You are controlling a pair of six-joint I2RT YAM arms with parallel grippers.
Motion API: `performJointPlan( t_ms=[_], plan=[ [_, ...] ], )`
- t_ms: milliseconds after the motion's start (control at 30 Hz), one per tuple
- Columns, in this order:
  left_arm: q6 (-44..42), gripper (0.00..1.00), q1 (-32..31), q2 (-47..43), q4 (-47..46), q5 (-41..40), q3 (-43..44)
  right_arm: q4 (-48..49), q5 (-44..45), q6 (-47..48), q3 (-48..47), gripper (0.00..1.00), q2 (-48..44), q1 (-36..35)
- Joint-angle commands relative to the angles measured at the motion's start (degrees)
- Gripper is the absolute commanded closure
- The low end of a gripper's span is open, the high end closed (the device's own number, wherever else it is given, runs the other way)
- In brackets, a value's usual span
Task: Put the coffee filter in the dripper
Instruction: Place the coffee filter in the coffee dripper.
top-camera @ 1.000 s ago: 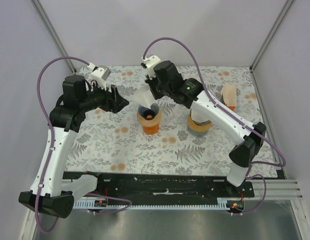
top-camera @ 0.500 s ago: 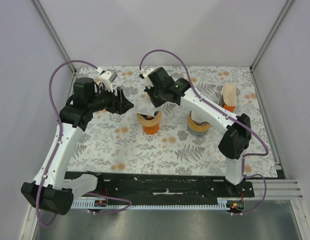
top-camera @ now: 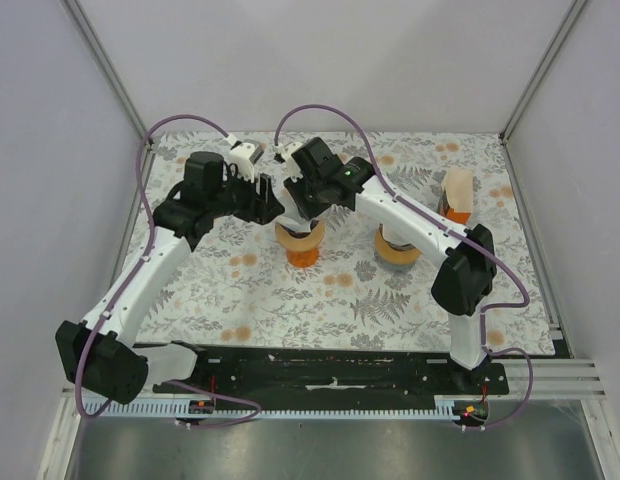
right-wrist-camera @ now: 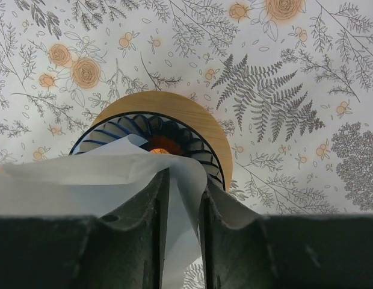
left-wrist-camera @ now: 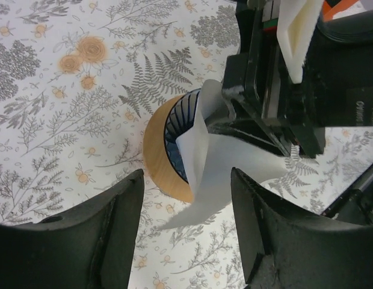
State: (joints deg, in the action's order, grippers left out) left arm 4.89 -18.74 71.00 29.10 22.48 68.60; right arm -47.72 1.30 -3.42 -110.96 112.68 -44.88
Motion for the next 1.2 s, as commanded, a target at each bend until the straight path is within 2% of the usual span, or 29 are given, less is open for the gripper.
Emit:
performJointPlan(
  t_ms=[0, 167, 367, 500, 733, 833, 933, 1000, 1100, 1167],
  plan=[
    [-3.9, 0.36, -2.2, 2.0, -6.2, -5.0, 1.5, 1.1, -0.2, 0.8, -2.8, 0.66, -1.2, 0.0],
    [-4.8, 0.42, -2.8, 4.1, -7.7, -6.1, 1.2, 2.0, 0.5, 1.9, -2.3, 0.55, -2.9, 0.0],
    [-4.8, 0.68, -2.8, 5.5, -9.0, -6.3, 1.2, 3.5, 1.4, 2.9, -1.6, 0.46, -4.9, 0.0],
    [-4.6, 0.78, -2.9, 5.6, -9.4, -4.5, 1.2, 4.9, 2.0, 4.7, -0.7, 0.44, -6.4, 0.0],
    [-4.8, 0.83, -3.2, 5.6, -9.4, -3.1, 0.6, 6.3, 6.8, 7.5, -0.5, 0.40, -8.4, 0.0],
    [-4.8, 0.83, -3.3, 5.6, -9.5, -3.2, 0.1, 9.0, 5.4, 9.3, 2.0, 0.44, -10.9, -0.5],
    [-4.8, 0.83, -3.5, 5.6, -9.8, -3.3, -0.1, 13.9, -1.0, 9.8, 7.2, 0.51, -13.3, -0.7],
    [-4.8, 0.83, -3.4, 5.8, -9.9, -3.4, -0.1, 14.9, -5.7, 9.3, 9.2, 0.60, -13.1, -0.7],
    [-4.5, 0.83, -3.5, 5.6, -10.0, -3.3, -0.1, 13.5, -6.0, 8.3, 8.9, 0.78, -10.7, -0.7],
    [-4.4, 0.83, -3.5, 5.6, -10.0, -3.3, -0.1, 12.1, -7.7, 7.7, 8.4, 0.85, -9.0, -0.7]
  ],
)
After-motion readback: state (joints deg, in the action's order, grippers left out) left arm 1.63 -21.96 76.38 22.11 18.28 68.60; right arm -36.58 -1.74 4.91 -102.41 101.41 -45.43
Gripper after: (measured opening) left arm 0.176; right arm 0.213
